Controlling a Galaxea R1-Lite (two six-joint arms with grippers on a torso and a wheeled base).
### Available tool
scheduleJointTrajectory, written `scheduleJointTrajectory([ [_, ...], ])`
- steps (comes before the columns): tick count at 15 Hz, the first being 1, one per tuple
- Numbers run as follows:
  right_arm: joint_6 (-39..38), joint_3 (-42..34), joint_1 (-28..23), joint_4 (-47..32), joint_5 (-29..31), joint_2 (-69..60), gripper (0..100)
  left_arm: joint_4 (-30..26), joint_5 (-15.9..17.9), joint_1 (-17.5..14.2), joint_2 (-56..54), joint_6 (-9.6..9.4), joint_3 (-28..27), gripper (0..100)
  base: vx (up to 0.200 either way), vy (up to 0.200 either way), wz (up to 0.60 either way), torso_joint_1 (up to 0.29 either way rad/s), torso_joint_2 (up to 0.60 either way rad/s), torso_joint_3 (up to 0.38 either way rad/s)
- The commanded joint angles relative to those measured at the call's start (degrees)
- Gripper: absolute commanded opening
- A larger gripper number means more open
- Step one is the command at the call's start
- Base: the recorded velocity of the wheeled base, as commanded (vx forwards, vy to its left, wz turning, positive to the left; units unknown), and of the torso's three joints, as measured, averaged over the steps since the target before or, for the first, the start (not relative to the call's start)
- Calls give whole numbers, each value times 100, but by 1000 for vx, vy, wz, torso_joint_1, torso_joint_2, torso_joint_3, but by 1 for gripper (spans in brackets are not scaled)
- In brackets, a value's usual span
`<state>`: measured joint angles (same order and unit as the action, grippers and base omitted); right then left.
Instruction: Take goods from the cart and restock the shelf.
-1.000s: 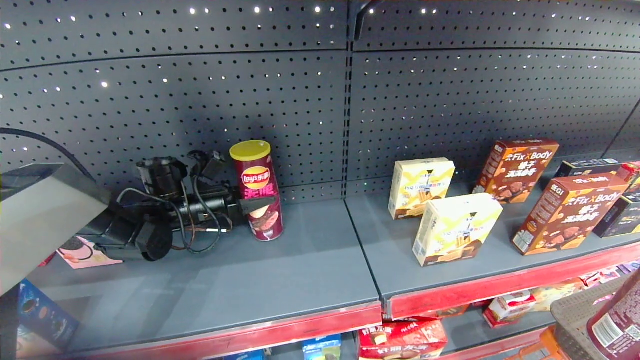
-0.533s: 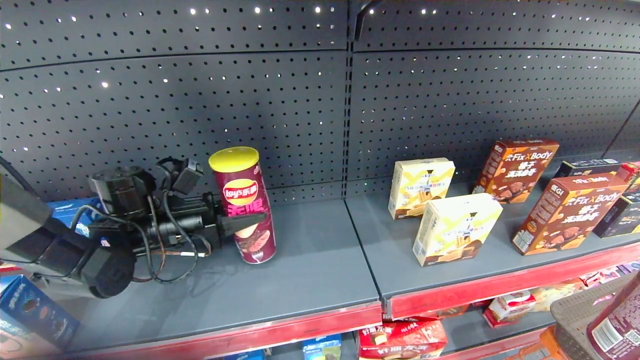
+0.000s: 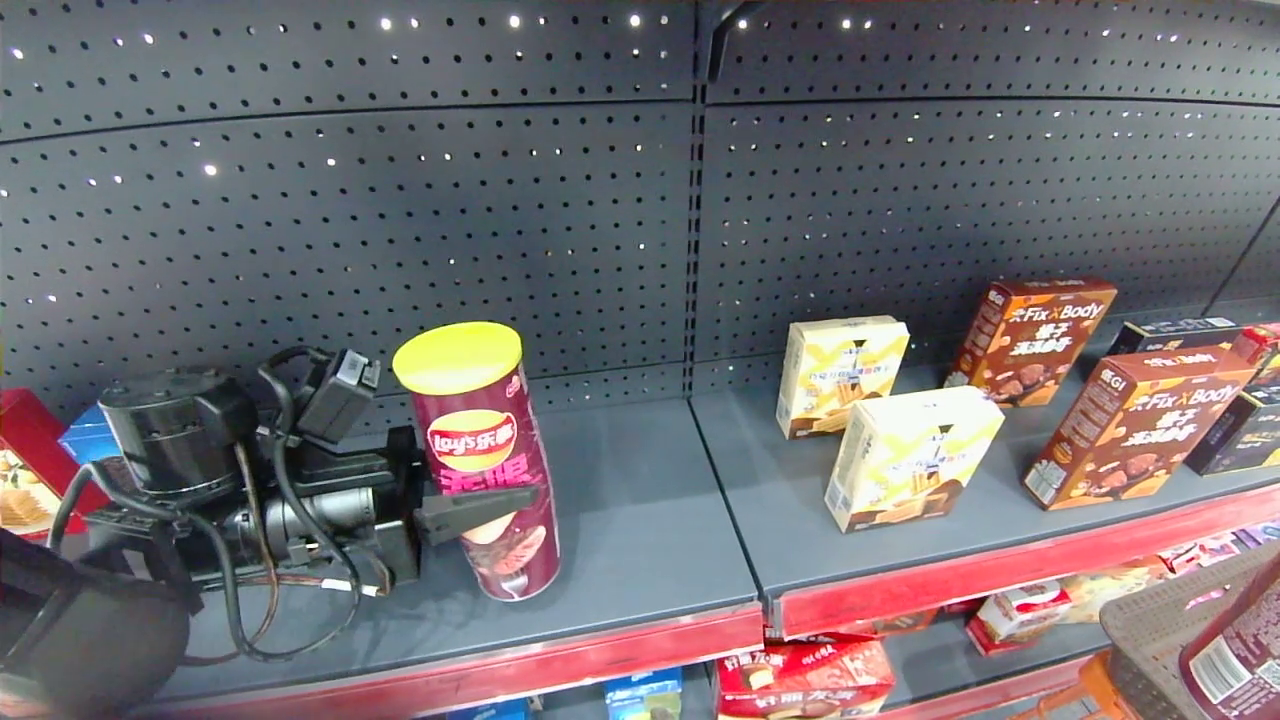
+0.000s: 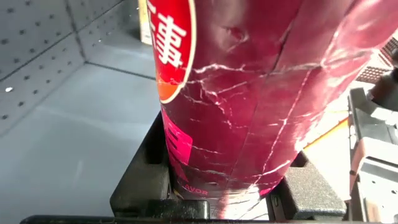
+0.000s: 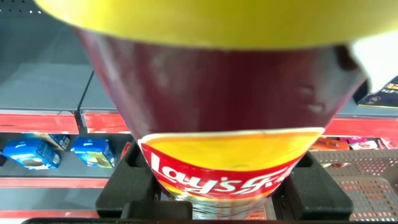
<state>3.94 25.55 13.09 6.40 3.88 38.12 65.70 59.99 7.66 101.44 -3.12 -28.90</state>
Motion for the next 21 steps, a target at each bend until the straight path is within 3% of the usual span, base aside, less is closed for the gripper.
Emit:
scheduleJointTrajectory([
  [1,2,-6,0,2,8,-50,0,110,-84,175,-107,-4,183,0,0,0,0,0,0,0],
  [7,2,2,9,2,8,-50,0,1103,-242,192,561,13,526,0,0,0,0,0,0,0],
  [14,2,-6,27,2,-1,-50,0,1138,-233,-36,772,4,491,0,0,0,0,0,0,0],
  [21,2,-59,35,2,-10,-68,0,1288,-233,-36,913,4,517,0,0,0,0,0,0,0],
])
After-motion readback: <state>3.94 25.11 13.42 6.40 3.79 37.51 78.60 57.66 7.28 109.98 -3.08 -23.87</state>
